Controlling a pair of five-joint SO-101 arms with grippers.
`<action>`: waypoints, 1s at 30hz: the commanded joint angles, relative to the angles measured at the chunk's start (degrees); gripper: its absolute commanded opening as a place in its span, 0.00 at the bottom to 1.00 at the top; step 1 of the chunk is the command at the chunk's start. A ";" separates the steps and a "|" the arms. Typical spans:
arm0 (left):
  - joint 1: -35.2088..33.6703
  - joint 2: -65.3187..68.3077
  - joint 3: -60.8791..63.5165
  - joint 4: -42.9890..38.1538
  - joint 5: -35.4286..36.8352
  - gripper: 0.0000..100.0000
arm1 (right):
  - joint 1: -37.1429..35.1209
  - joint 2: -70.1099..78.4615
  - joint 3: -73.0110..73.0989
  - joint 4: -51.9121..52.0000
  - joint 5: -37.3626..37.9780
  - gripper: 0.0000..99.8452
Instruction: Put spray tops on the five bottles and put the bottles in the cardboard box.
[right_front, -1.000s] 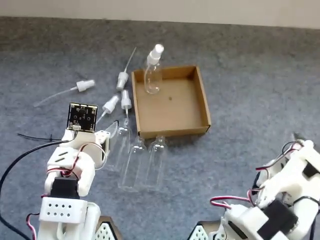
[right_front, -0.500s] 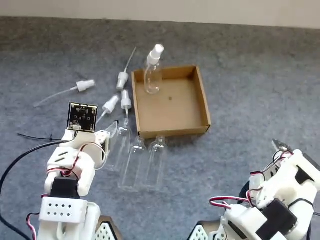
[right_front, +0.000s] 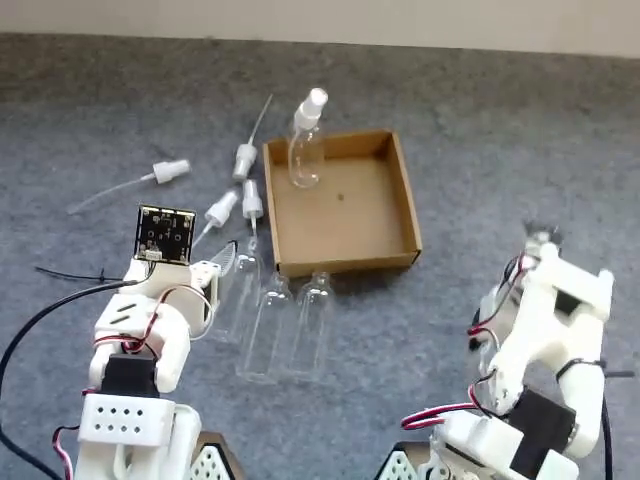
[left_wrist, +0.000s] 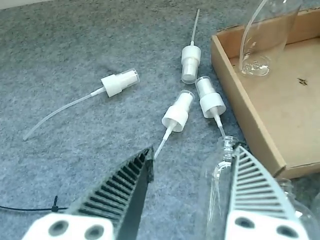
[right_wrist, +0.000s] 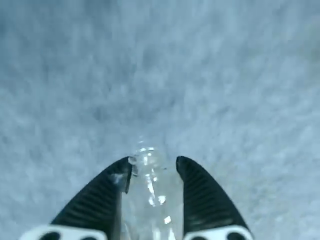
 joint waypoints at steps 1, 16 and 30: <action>0.66 -0.92 -1.10 0.00 -0.35 0.23 | -3.12 -0.22 -11.74 -3.74 -5.01 0.01; 0.66 -0.66 -1.10 0.00 -0.35 0.23 | -4.62 1.19 -17.19 -19.91 2.64 0.01; 0.66 -0.48 -1.01 0.00 -0.35 0.23 | -9.80 19.82 -34.59 -19.74 14.68 0.03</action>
